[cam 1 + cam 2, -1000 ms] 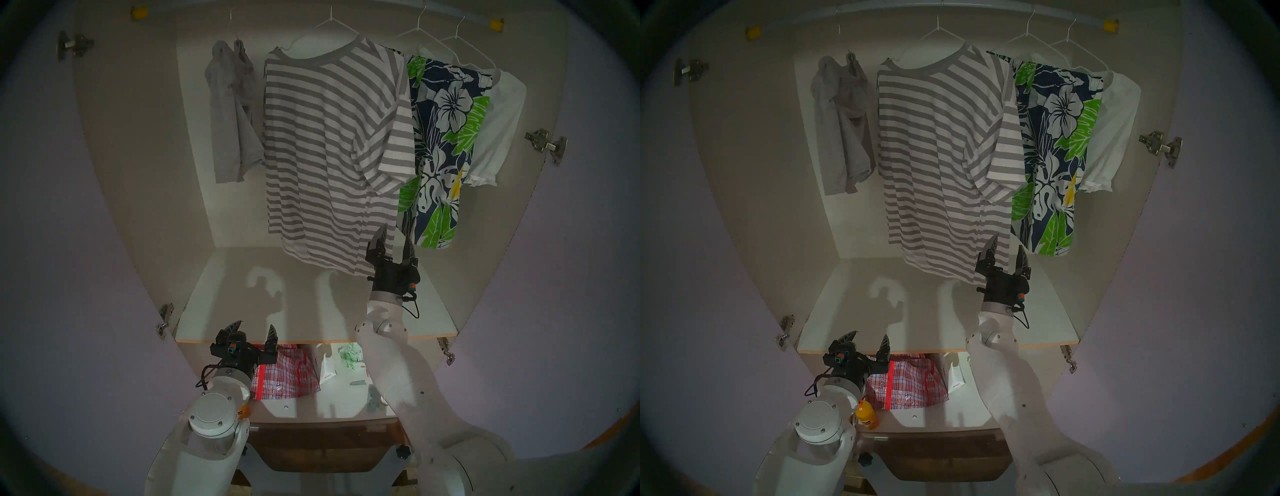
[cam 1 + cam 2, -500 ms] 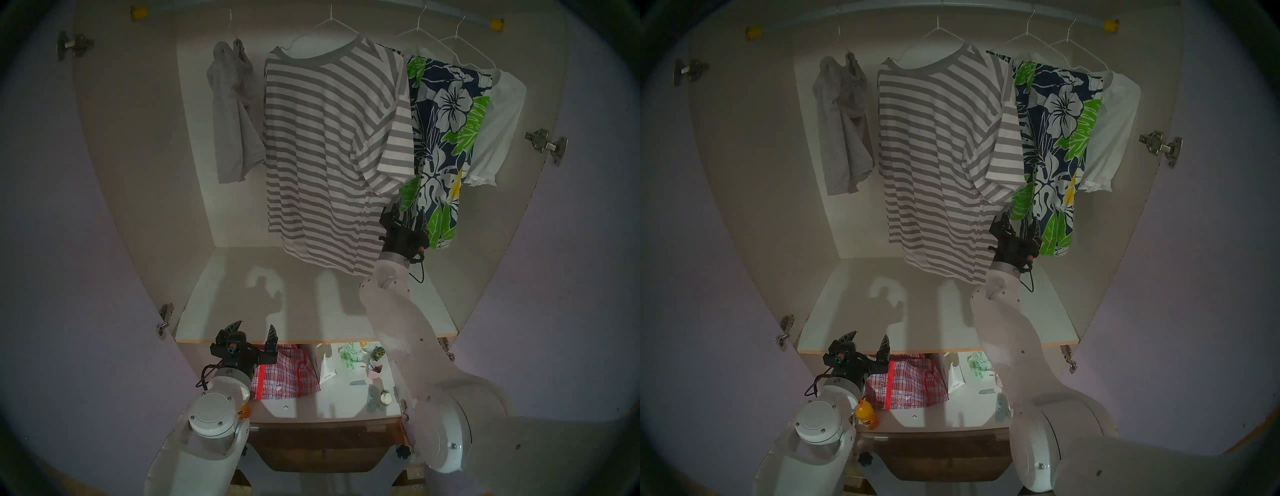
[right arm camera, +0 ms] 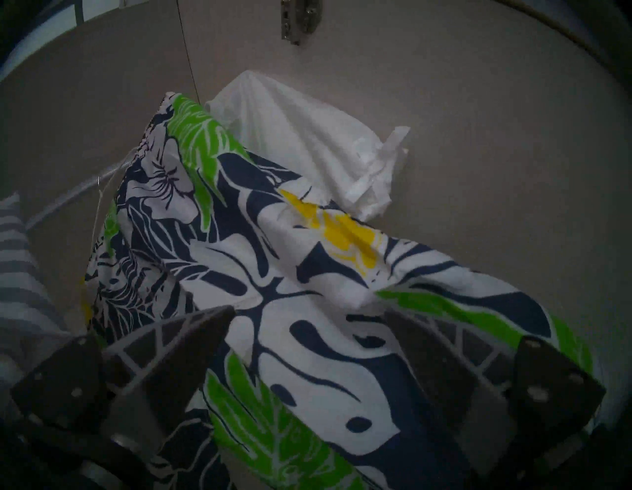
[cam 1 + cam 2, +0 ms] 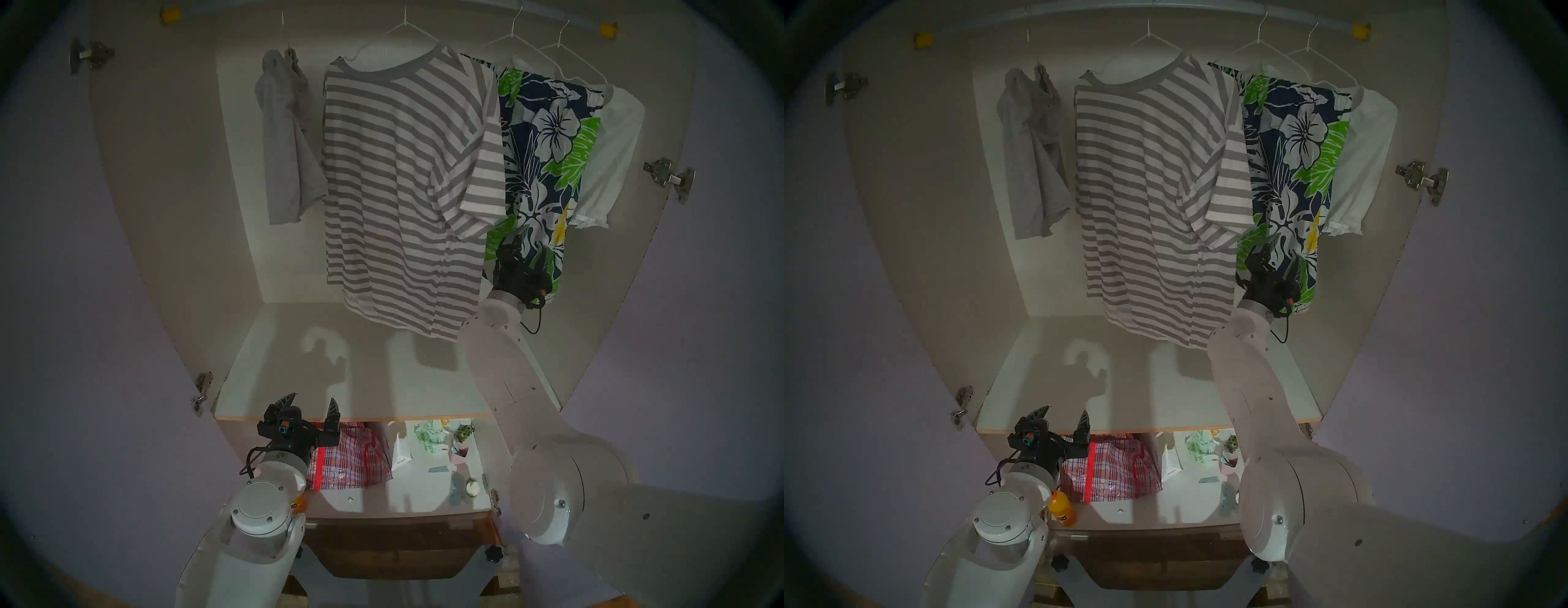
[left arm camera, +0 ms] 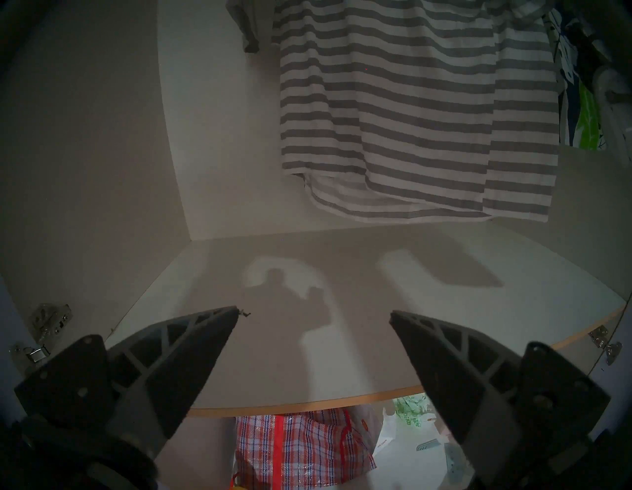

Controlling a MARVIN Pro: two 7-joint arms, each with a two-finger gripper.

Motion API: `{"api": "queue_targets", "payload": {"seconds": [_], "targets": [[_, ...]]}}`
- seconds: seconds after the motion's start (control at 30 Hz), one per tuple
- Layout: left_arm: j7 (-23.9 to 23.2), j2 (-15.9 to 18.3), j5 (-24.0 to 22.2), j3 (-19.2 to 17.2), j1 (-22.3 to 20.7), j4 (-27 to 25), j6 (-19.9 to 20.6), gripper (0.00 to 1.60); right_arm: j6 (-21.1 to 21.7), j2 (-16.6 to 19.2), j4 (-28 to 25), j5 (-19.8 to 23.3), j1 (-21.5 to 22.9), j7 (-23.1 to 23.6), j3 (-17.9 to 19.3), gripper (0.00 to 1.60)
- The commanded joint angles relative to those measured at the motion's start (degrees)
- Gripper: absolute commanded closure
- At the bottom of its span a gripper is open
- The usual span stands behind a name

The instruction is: Move and arrange clothes and pants in the wardrobe

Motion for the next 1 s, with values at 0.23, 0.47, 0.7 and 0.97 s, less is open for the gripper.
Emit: {"api": "queue_targets", "payload": {"seconds": [0.23,0.47,0.7,0.97], "targets": [[0.21,0.26,-0.26,0.11,-0.68,-1.49,-0.54,0.0,14.93,5.82,-2.83,5.25,2.2,8.05,-1.78,0.0],[0.44,0.53,-0.49,0.29,-0.7,-1.53,-0.56,0.0,19.61,8.18,2.97,6.96,5.53,16.55,-0.83,0.0],[0.62,0.73,-0.66,0.43,-0.72,-1.55,-0.58,0.0,15.55,9.99,13.04,5.53,9.55,19.03,-0.31,0.0],[0.9,1.02,-0.9,0.66,-0.79,-1.52,-0.58,0.0,8.5,11.08,28.33,3.03,14.68,20.29,-2.58,0.0]]}}
